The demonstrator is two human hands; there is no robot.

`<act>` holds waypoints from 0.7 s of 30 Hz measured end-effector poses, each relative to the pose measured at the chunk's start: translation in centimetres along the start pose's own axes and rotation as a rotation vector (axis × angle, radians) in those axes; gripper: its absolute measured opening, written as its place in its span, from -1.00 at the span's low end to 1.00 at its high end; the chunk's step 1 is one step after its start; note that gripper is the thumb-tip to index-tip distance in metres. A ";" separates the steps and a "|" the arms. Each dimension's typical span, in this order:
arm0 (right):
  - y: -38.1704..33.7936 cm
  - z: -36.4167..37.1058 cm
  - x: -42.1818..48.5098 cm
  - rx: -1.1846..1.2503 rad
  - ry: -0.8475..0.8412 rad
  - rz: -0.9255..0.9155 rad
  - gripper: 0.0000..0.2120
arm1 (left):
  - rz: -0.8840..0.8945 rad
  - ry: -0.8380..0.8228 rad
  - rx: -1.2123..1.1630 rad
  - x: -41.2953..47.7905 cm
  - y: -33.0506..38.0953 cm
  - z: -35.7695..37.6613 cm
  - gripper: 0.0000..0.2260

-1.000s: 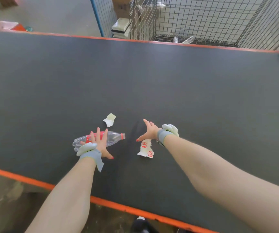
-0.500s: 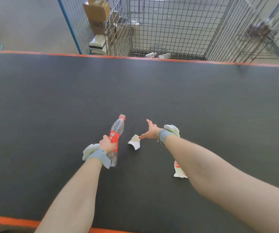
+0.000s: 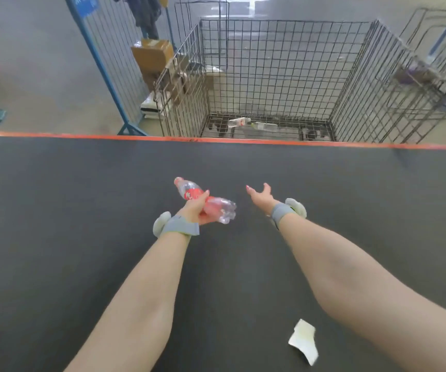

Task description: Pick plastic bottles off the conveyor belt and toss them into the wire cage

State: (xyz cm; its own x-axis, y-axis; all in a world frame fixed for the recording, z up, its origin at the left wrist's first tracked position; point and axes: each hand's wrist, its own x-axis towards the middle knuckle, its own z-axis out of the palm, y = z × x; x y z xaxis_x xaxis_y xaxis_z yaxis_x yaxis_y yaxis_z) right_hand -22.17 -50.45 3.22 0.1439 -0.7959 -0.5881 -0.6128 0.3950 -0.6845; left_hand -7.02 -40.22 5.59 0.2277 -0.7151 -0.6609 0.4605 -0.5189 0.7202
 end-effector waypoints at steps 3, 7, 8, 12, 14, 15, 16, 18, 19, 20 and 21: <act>-5.3 -1.5 4.6 0.216 0.081 -0.091 -0.30 | 0.080 -0.126 -0.188 3.9 8.0 2.4 -0.53; -8.9 -1.7 6.4 0.259 0.082 -0.206 -0.34 | 0.228 -0.115 -0.087 6.1 9.4 2.6 -0.02; -8.6 -1.5 6.1 0.249 0.066 -0.209 -0.34 | 0.207 -0.105 -0.003 6.3 8.2 2.1 0.03; -5.3 0.3 2.7 0.171 0.006 -0.144 -0.30 | 0.060 0.036 0.348 4.1 2.4 0.0 0.00; -3.8 1.2 1.0 0.072 -0.024 -0.084 -0.29 | -0.061 0.111 0.592 2.4 0.0 -1.4 -0.04; -3.1 1.4 0.0 0.018 -0.038 -0.071 -0.29 | -0.102 0.144 0.752 1.0 -1.0 -2.0 -0.06; -2.5 1.6 -1.4 -0.028 -0.053 -0.069 -0.29 | -0.111 0.159 0.891 -0.5 -2.0 -2.6 -0.07; -1.8 1.9 -4.4 -0.078 -0.066 -0.091 -0.28 | -0.075 0.172 1.052 -3.8 -3.6 -3.5 -0.10; -1.3 2.2 -5.9 -0.089 -0.071 -0.104 -0.28 | -0.046 0.178 1.095 -5.5 -4.4 -3.8 -0.11; -0.5 2.6 -7.6 -0.105 -0.079 -0.114 -0.27 | -0.023 0.186 1.134 -7.3 -5.6 -4.1 -0.12; 0.3 3.0 -9.1 -0.129 -0.093 -0.118 -0.26 | -0.010 0.194 1.177 -8.7 -6.6 -4.4 -0.12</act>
State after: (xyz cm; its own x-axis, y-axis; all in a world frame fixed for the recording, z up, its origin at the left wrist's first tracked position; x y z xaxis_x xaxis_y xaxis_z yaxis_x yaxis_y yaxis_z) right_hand -21.39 -41.70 7.10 0.2878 -0.7849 -0.5487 -0.6815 0.2347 -0.6932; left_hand -8.24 -28.55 5.67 0.4007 -0.6788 -0.6154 -0.5837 -0.7068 0.3996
